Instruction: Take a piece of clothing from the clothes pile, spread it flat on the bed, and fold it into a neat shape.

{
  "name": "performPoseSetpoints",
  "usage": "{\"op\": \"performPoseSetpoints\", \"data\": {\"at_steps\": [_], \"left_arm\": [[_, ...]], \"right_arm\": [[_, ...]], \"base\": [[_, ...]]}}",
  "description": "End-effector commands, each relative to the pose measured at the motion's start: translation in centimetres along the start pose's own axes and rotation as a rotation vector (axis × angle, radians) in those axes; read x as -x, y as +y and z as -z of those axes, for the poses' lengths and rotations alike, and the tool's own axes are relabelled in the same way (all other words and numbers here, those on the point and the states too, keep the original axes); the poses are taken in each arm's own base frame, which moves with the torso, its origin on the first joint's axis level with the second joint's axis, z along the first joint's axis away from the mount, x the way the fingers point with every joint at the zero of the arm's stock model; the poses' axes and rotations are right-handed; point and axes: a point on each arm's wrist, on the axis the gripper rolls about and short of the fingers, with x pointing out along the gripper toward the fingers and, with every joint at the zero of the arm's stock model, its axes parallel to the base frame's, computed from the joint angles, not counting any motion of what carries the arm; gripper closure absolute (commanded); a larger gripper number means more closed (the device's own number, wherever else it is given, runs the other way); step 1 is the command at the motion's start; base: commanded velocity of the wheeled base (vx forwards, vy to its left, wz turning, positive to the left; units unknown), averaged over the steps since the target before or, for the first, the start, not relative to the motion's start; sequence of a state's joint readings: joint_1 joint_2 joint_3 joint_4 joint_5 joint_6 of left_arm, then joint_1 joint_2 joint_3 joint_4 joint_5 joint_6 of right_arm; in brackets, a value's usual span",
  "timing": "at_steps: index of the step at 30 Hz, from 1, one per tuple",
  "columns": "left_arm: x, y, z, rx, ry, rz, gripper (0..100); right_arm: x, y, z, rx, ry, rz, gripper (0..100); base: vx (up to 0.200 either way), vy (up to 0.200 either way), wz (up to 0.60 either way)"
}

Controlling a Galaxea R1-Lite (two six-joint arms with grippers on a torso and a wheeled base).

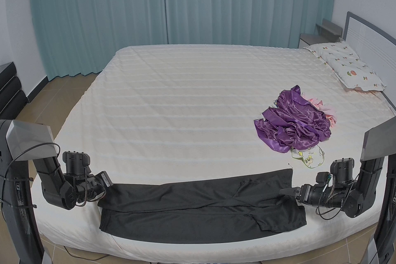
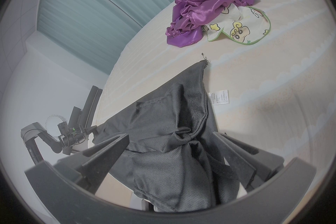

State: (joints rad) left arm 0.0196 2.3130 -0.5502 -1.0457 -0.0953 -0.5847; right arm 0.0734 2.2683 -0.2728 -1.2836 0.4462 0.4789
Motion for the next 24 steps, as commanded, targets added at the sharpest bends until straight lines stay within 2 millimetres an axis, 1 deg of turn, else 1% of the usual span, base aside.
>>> {"op": "performPoseSetpoints", "data": {"at_steps": [1, 5, 17, 18, 24], "left_arm": [[-0.12, -0.29, -0.67, 0.024, -0.026, 0.012, 100], [-0.26, -0.03, -1.13, 0.043, -0.039, 0.011, 100], [-0.77, 0.07, -1.24, 0.044, -0.041, 0.014, 100], [-0.79, -0.01, -1.26, 0.044, -0.04, 0.021, 0], [-0.64, 0.07, -1.12, 0.042, -0.037, 0.014, 0]], "right_arm": [[0.01, 0.0, 0.04, 0.0, 0.002, -0.001, 0], [-0.01, -0.03, 0.06, -0.002, 0.003, 0.0, 0], [0.01, 0.06, 0.02, -0.019, 0.001, -0.003, 0], [0.01, 0.06, 0.02, -0.019, 0.001, -0.003, 0], [0.1, 0.1, 0.04, -0.019, 0.001, -0.003, 0]], "base": [[0.0, 0.0, 0.0], [0.0, 0.0, 0.0], [0.0, 0.0, 0.0], [0.0, 0.0, 0.0], [0.0, 0.0, 0.0]]}}
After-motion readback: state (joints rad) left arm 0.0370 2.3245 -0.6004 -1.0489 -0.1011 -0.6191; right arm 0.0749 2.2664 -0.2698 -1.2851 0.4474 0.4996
